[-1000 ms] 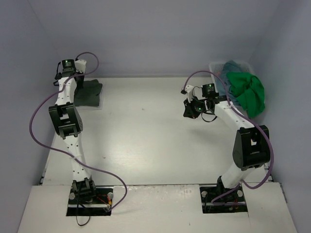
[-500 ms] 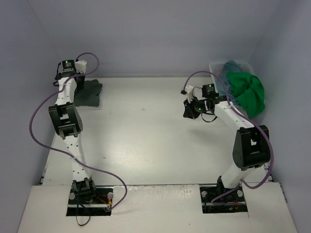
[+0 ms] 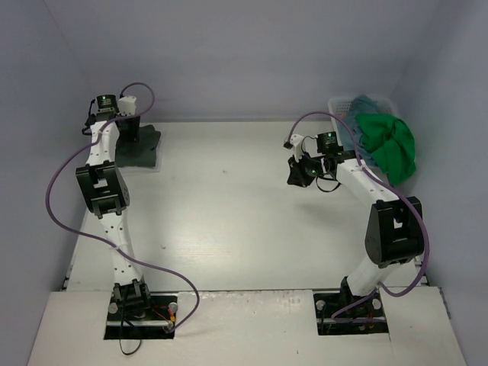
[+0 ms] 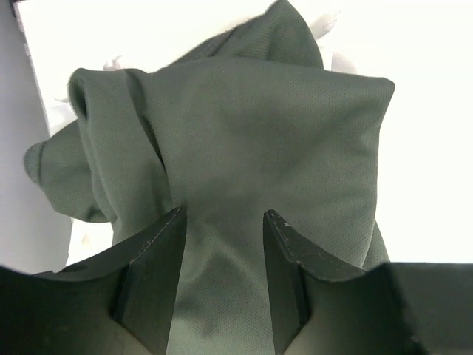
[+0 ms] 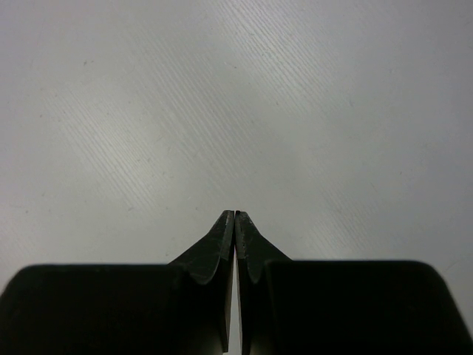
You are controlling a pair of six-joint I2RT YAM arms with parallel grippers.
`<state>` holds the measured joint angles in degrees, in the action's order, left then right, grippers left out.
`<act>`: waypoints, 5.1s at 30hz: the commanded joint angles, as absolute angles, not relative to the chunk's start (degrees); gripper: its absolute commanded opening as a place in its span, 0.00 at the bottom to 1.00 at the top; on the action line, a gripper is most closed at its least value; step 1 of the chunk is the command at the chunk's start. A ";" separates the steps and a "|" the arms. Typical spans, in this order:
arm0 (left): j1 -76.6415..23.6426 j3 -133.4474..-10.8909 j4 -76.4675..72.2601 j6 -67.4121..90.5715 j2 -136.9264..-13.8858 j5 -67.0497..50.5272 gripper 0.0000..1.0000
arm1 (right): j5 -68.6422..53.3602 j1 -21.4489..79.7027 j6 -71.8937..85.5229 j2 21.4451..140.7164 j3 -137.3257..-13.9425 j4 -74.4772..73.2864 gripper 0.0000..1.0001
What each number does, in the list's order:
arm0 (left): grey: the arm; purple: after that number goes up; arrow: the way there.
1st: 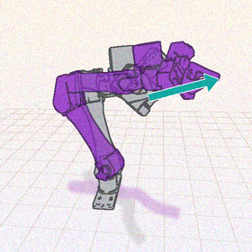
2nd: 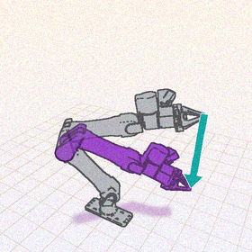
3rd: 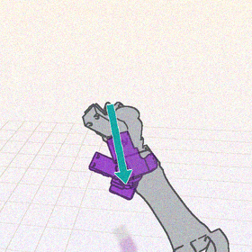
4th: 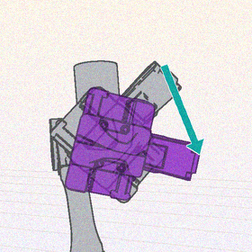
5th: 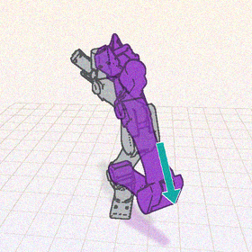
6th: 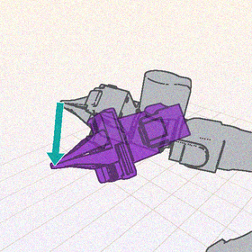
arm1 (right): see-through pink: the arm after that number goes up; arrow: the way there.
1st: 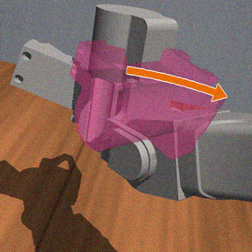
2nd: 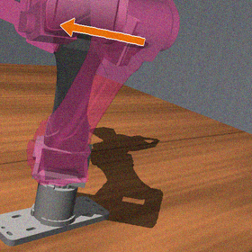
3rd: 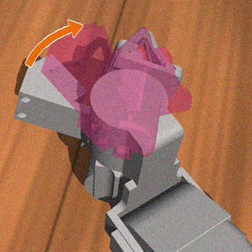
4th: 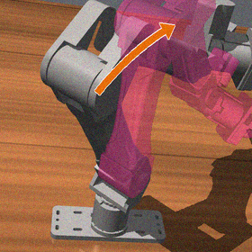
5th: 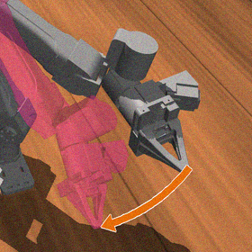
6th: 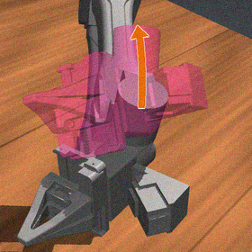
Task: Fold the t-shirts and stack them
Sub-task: Grab the tshirt from the pile
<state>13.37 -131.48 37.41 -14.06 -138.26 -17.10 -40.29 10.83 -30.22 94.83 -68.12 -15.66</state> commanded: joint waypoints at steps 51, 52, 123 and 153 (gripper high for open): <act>19.07 -147.22 52.47 -6.77 -148.62 -46.93 0.06 | -42.28 10.46 -30.94 93.78 -68.99 -15.73 0.00; 19.07 -146.61 52.47 -6.85 -148.71 -47.02 0.06 | -42.28 10.46 -30.85 93.78 -68.99 -15.73 0.00; 16.00 -120.33 19.78 -10.90 -130.10 -6.32 0.13 | -40.78 9.84 -31.46 94.40 -68.90 -16.00 0.01; -1.39 -100.29 48.42 -15.90 -92.20 -37.36 0.51 | 22.30 2.64 -27.41 90.26 -79.36 4.83 0.38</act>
<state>0.84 -99.24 45.41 -11.09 -98.17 -36.27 8.51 4.32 -25.78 93.08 -75.59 -2.55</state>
